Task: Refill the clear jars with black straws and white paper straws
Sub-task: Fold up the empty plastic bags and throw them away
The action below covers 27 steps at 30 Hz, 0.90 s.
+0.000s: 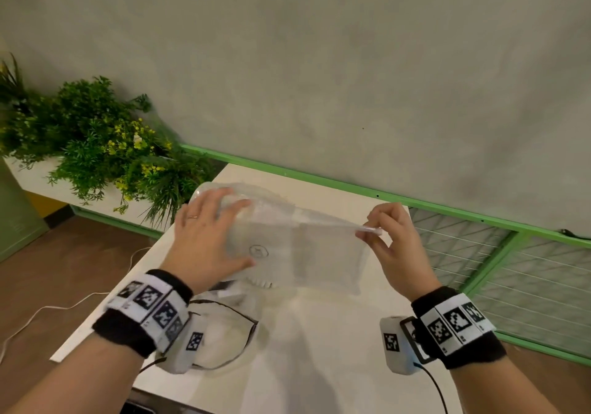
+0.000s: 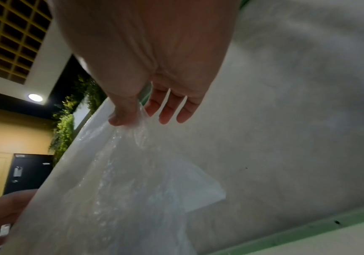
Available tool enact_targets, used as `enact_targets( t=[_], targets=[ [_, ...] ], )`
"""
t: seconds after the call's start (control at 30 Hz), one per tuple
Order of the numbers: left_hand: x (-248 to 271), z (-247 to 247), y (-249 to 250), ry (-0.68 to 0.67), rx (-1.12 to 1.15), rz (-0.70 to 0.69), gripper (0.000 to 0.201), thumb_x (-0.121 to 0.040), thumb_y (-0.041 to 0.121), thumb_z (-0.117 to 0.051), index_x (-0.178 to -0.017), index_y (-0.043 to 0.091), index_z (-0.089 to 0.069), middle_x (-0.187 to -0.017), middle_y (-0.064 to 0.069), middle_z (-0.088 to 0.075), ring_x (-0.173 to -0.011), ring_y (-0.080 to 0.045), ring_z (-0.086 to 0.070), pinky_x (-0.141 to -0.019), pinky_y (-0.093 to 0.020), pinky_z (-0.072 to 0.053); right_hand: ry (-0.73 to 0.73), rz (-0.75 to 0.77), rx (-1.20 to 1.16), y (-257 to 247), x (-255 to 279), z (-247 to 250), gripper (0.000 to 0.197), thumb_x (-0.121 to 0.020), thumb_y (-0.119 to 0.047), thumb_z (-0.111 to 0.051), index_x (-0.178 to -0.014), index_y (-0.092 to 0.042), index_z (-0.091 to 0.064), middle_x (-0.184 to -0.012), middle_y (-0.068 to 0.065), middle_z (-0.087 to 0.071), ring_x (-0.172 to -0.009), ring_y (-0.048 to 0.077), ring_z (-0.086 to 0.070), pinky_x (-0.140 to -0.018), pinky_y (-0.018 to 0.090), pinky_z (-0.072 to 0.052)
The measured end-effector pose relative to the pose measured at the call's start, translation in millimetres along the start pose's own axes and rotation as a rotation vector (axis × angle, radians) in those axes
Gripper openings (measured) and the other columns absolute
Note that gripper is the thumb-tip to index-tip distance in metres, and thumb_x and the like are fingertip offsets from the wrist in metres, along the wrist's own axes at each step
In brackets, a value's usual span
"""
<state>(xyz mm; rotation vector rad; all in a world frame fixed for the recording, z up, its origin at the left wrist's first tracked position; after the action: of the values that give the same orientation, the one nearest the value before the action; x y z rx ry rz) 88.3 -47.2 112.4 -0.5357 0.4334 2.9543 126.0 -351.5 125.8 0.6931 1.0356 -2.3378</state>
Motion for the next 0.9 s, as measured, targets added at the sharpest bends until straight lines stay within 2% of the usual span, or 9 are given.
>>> enact_targets(
  t=[0.13, 0.2, 0.27, 0.4, 0.5, 0.63, 0.7, 0.8, 0.9],
  targets=[
    [-17, 0, 32, 0.099, -0.114, -0.132, 0.065, -0.069, 0.044, -0.078, -0.127, 0.033, -0.052, -0.116, 0.006, -0.06, -0.111, -0.023, -0.054, -0.096, -0.045, -0.037, -0.033, 0.09, 0.013, -15, -3, 9, 0.017, -0.086, -0.003, -0.067, -0.086, -0.017, -0.058, -0.098, -0.005, -0.054, -0.095, 0.015, -0.051, -0.084, 0.017, -0.04],
    [-22, -3, 41, 0.061, -0.105, -0.226, 0.037, -0.077, 0.035, -0.072, -0.112, 0.031, -0.062, -0.091, 0.01, -0.064, -0.089, -0.02, -0.063, -0.084, -0.039, -0.045, -0.068, 0.095, 0.0, -18, -1, 13, 0.013, -0.087, -0.004, -0.066, -0.087, -0.016, -0.06, -0.098, -0.006, -0.057, -0.097, 0.018, -0.054, -0.085, 0.025, -0.044],
    [-23, -7, 43, 0.001, -0.012, -0.238, 0.015, -0.084, 0.025, -0.064, -0.099, 0.026, -0.066, -0.084, 0.008, -0.06, -0.081, -0.02, -0.063, -0.069, -0.032, -0.046, -0.095, 0.079, -0.035, -21, 4, 18, 0.006, -0.088, -0.013, -0.066, -0.087, -0.016, -0.062, -0.099, -0.006, -0.059, -0.104, 0.018, -0.058, -0.088, 0.03, -0.046],
    [-19, -18, 38, -0.097, 0.183, -0.081, 0.012, -0.092, 0.02, -0.054, -0.102, 0.017, -0.061, -0.096, 0.0, -0.056, -0.087, -0.022, -0.057, -0.071, -0.033, -0.045, -0.242, 0.002, -0.141, -31, 21, 20, 0.022, -0.084, -0.045, -0.067, -0.079, -0.025, -0.06, -0.106, -0.011, -0.062, -0.116, 0.012, -0.056, -0.096, 0.022, -0.041],
    [-9, -27, 33, -0.179, 0.527, 0.133, 0.014, -0.094, 0.013, -0.05, -0.097, 0.02, -0.062, -0.088, 0.0, -0.062, -0.079, -0.017, -0.058, -0.064, -0.025, -0.043, -0.413, -0.082, -0.276, -37, 42, 3, 0.042, -0.083, -0.06, -0.058, -0.081, -0.019, -0.065, -0.105, -0.008, -0.062, -0.111, 0.014, -0.057, -0.095, 0.021, -0.04],
    [11, -38, 48, -0.316, 1.114, 0.428, 0.033, -0.102, 0.016, -0.038, -0.106, 0.03, -0.067, -0.103, 0.001, -0.072, -0.102, -0.02, -0.066, -0.081, -0.036, -0.056, -0.462, -0.198, -0.487, -41, 63, -25, 0.057, -0.091, -0.065, -0.041, -0.093, -0.014, -0.067, -0.106, -0.002, -0.059, -0.107, 0.018, -0.056, -0.094, 0.028, -0.042],
    [22, -38, 61, -0.403, 1.295, 0.521, 0.032, -0.102, 0.022, -0.038, -0.112, 0.031, -0.067, -0.108, -0.002, -0.073, -0.102, -0.023, -0.067, -0.082, -0.042, -0.057, -0.452, -0.249, -0.408, -40, 69, -42, 0.047, -0.084, -0.063, -0.054, -0.112, -0.025, -0.058, -0.119, -0.013, -0.048, -0.117, 0.01, -0.049, -0.096, 0.029, -0.043],
    [30, -34, 78, -0.492, 1.429, 0.52, 0.03, -0.099, 0.028, -0.043, -0.115, 0.03, -0.069, -0.112, -0.005, -0.072, -0.105, -0.027, -0.067, -0.087, -0.046, -0.055, -0.489, -0.261, -0.237, -42, 74, -66, 0.093, -0.064, -0.066, -0.073, -0.14, -0.042, -0.025, -0.144, -0.025, -0.013, -0.139, -0.002, -0.018, -0.11, 0.025, -0.029],
    [35, -29, 86, -0.5, 1.635, 0.56, 0.033, -0.093, 0.024, -0.048, -0.121, 0.018, -0.066, -0.115, -0.009, -0.071, -0.108, -0.025, -0.067, -0.089, -0.041, -0.054, -0.47, -0.224, -0.108, -38, 76, -83, 0.128, -0.051, -0.07, -0.079, -0.144, -0.047, 0.005, -0.15, -0.027, 0.009, -0.144, 0.001, 0.006, -0.115, 0.026, -0.012]
  ],
)
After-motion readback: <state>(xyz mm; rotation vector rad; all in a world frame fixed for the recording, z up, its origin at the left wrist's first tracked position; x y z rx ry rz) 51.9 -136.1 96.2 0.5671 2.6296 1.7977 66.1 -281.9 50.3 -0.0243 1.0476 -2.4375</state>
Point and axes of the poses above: each hand's wrist, its own x-axis away from the middle knuckle, its own z-axis out of the back of the hand, y = z × x, the point moved 4 cm from there along -x, towards the middle knuckle
